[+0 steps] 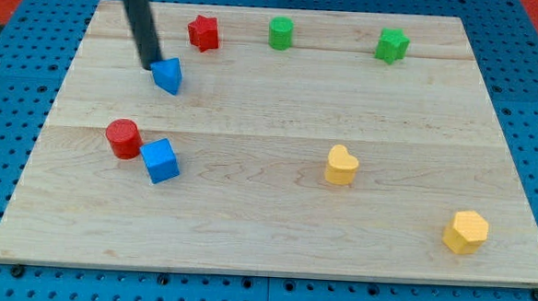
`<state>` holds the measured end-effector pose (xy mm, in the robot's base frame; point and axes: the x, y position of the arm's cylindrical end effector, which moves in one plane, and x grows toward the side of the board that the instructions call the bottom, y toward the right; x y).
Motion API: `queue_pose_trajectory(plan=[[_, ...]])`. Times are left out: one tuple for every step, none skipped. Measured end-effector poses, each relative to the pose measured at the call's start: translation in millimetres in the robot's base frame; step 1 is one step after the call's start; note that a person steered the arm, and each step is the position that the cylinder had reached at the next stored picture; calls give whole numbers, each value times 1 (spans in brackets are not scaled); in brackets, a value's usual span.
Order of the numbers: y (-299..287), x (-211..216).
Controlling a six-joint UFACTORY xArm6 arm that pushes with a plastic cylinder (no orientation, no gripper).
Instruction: Slide the triangle to the center
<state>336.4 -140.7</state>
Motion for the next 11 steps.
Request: queue_pose_trajectory(plan=[[46,15],[69,16],[-37,-30],[-66,-8],[-21,1],[40,5],[-14,7],[-38,25],[24,37],[91,37],[137,39]])
